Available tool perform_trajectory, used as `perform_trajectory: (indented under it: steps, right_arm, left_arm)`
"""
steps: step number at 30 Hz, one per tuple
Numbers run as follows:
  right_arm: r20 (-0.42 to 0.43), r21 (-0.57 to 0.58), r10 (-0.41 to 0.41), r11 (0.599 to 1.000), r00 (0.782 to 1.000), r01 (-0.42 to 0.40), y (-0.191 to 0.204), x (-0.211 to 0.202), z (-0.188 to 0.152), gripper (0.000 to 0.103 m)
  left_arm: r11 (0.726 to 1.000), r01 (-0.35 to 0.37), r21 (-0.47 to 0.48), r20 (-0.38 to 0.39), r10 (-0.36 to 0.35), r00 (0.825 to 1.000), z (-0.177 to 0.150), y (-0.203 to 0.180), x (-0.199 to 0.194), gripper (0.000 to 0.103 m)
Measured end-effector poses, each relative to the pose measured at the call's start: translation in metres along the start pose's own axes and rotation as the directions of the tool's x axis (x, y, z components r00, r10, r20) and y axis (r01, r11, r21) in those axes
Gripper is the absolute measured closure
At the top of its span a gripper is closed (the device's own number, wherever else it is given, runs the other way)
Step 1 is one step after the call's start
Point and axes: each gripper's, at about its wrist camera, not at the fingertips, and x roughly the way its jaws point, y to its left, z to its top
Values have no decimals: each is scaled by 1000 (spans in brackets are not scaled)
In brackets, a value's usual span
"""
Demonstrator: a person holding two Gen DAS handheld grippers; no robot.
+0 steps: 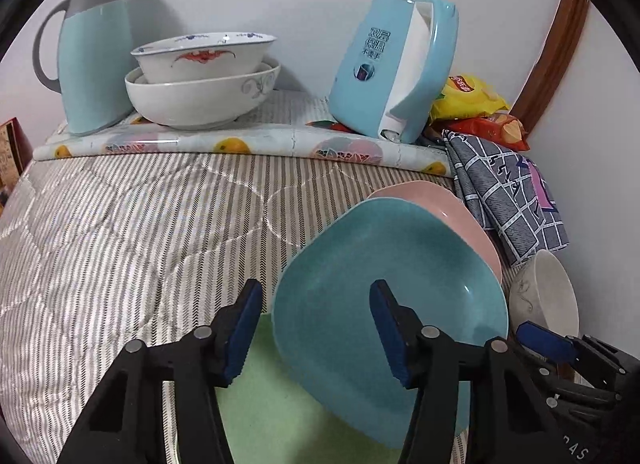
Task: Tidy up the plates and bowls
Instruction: 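Move both tools forward to the rim of the light-blue plate, then close both tools on the light-blue plate rim and lift it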
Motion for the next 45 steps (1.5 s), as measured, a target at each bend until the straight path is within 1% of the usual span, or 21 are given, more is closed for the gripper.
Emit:
perform_trajectory:
  steps: [3, 6, 8, 9, 11, 12, 14, 16, 23, 29, 35, 41, 45]
  right_arm:
    - [-6, -6, -4, 1000, 1000, 4, 3, 3, 0, 55]
    - [-10, -9, -8, 1000, 1000, 8, 5, 5, -1, 57]
    - [-8, -17, -12, 1000, 1000, 12, 8, 7, 0, 65]
    - [-8, -22, -18, 1000, 1000, 18, 8, 7, 0, 67]
    - [-7, -32, -28, 999, 1000, 28, 10, 8, 1, 77]
    - [-4, -36, -30, 999, 1000, 30, 11, 9, 1, 81]
    - [4, -37, -45, 998, 999, 45, 12, 9, 0, 82]
    - [18, -34, -51, 998, 999, 52, 11, 8, 0, 84]
    - [50, -4, -37, 999, 998, 37, 9, 1, -1, 89]
    - [81, 8, -24, 1000, 996, 23, 12, -7, -4, 91]
    - [95, 23, 12, 1000, 995, -14, 14, -15, -7, 92]
    - [113, 17, 17, 1000, 993, -19, 18, -23, -13, 93]
    - [115, 18, 24, 999, 993, -26, 21, -26, -18, 93]
  left_arm:
    - [1000, 1, 5, -13, 0, 1000, 0, 1, 4, 57]
    - [1000, 15, 8, -19, -15, 1000, 0, 2, 5, 65]
    - [1000, 18, 9, -18, -18, 1000, -1, 2, 5, 70]
    - [1000, 19, 8, -20, -19, 1000, -1, 3, 5, 74]
    - [1000, 22, 6, -24, -22, 999, -2, 3, 5, 78]
    - [1000, 23, 6, -22, -23, 999, -2, 3, 5, 81]
    - [1000, 22, 6, -18, -22, 1000, -3, 4, 2, 83]
    - [1000, 24, 0, -13, -24, 1000, -4, 6, -1, 88]
    - [1000, 23, 3, 2, -23, 1000, -8, 9, -15, 90]
    - [1000, 16, -2, 18, -16, 1000, -13, 14, -28, 93]
    - [1000, 9, -11, 34, -9, 999, -18, 19, -42, 94]
    - [999, 24, -31, 42, -23, 999, -26, 25, -53, 94]
    - [999, 21, -31, 47, -20, 999, -30, 28, -60, 94]
